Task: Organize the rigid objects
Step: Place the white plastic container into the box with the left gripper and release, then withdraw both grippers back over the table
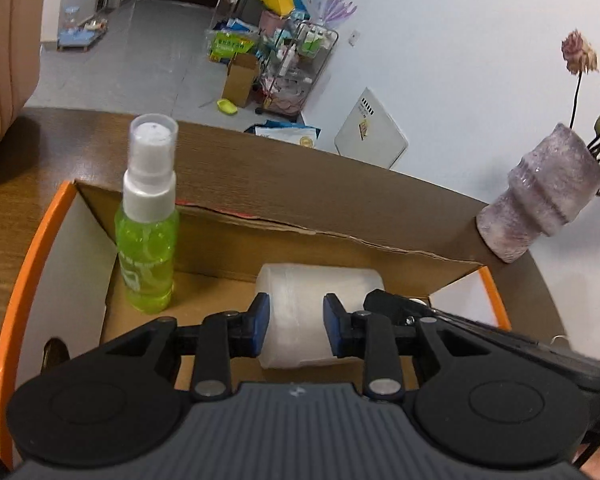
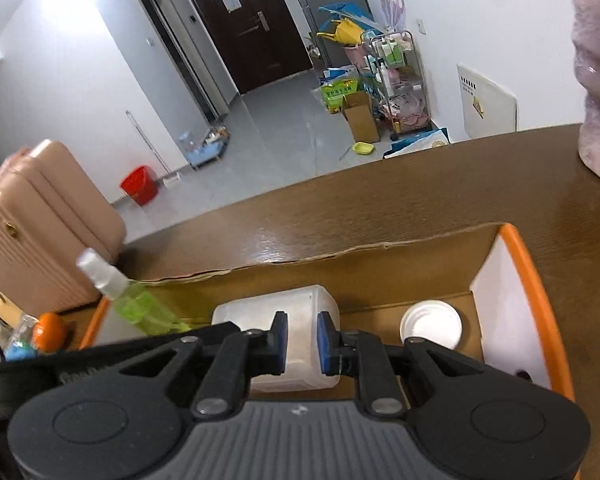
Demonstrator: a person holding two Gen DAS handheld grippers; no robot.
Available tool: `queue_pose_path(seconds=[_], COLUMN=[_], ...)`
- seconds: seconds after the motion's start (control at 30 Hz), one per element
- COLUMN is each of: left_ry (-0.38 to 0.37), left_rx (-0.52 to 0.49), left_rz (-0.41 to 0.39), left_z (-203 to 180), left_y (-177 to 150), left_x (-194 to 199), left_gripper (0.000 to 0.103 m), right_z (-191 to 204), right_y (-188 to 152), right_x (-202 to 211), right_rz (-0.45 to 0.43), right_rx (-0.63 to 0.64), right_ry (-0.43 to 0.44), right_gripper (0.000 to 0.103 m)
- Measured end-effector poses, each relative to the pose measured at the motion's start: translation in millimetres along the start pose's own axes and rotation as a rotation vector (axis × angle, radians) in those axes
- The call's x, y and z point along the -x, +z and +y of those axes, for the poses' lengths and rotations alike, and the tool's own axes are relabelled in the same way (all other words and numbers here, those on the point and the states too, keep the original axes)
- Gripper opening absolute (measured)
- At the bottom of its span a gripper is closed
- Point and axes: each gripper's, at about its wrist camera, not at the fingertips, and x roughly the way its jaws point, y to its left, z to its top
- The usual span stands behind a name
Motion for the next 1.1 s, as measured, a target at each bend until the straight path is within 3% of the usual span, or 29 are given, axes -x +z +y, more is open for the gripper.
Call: queue_pose_path(seconds=[0.1,0.23,0.47,0.53,0.67,0.73,0.8,1.0,1.1], left_ry=[-0.018,-0.002,0.039,0.078,0.132,0.12,0.086,0.07,0.097], left_rx=[-0.026,-0.11,-0.278,-0.337,-0.422,-0.435,-0.454,-0.426,-0.396], left_rz=[-0.01,-0.091,-0.24,-0.291,-0.374,-0.395,-0.413,-0.47,-0.469], left_z=[-0.5,-5.8,-13.0,-13.9,-17.9,-17.3,-14.2,-9.6,-8.4], left_y=[-1.2,-13.3,-56.3,-77.7,-130.1,-162.2,-199.0,-302.4,-344.0], left_x=[5.0,46.8,165.7,200.7,255.7,278.2,299.6,340.3,345.8], left_gripper=[0.035,0.046,0.062,0.072,0.08,0.089,0.092,0.102,0.103], right_z=[0.9,-2.3,-7.9,-6.0,-1.2,2.9,9.9,22.3,24.8], right_y=[1.7,0.6,-22.5,-38.9,-83.7,-113.2,-144.0,-242.3,-285.8], right_x=[-4.8,18.5,132.0,170.2,232.0,257.8,278.3,317.6,327.1], right_rz=[-0.003,-0.036,-0.176,-0.208,-0.254,-0.274,-0.297,-0.332,-0.326], right_rx=[0.01,0.017,0.148,0.194,0.268,0.286,0.318,0.331,0.326], right_ry=[-0.02,-0.005,-0.031,-0.048,-0.055,-0.045,-0.034,-0.007,0.011], right_gripper=[0.017,0.018,0.023,0.027,0.029,0.034,0.04,0.046,0.05])
